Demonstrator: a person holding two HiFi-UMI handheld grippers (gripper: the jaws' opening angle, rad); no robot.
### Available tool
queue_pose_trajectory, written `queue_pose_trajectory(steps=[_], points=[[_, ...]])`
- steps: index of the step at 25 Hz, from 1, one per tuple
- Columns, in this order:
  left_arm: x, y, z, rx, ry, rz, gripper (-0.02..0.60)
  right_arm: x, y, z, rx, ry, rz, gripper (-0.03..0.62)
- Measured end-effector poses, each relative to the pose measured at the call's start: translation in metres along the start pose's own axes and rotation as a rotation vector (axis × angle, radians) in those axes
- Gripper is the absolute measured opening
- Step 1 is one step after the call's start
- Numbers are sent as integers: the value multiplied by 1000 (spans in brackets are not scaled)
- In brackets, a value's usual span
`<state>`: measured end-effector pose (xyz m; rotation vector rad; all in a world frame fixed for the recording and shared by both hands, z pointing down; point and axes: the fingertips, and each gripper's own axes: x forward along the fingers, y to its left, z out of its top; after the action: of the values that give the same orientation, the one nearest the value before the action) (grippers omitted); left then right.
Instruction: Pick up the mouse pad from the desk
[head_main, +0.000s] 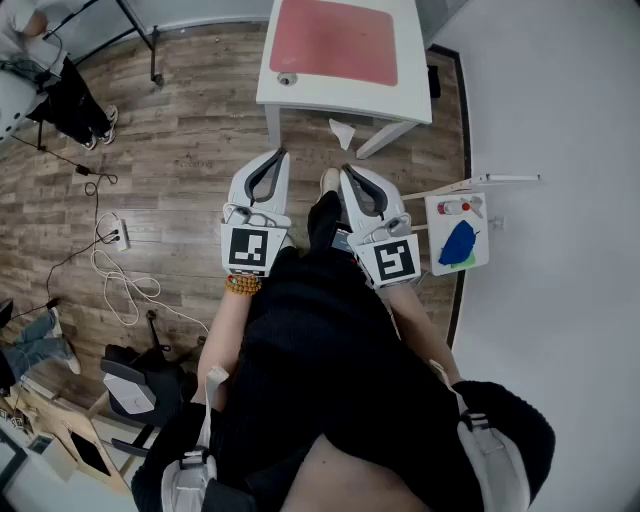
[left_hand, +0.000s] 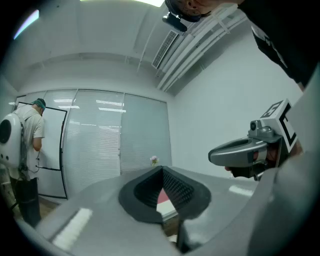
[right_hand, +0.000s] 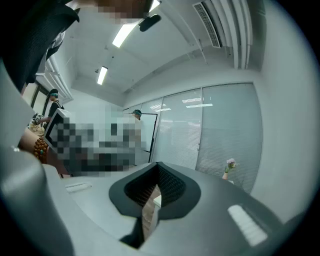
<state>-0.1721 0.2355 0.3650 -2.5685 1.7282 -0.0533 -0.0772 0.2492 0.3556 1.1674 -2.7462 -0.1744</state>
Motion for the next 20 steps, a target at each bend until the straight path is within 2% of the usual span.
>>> queue_pose_trajectory(steps=[6, 11, 20], points=[[2, -4, 0, -1, -2, -12, 0, 2, 6, -2, -1, 10, 32, 26], [7, -6, 0, 2, -2, -19, 0, 1, -3, -17, 21, 71, 14, 26], [15, -2, -6, -4, 17, -23, 0, 6, -14, -25, 37, 94, -4, 26]])
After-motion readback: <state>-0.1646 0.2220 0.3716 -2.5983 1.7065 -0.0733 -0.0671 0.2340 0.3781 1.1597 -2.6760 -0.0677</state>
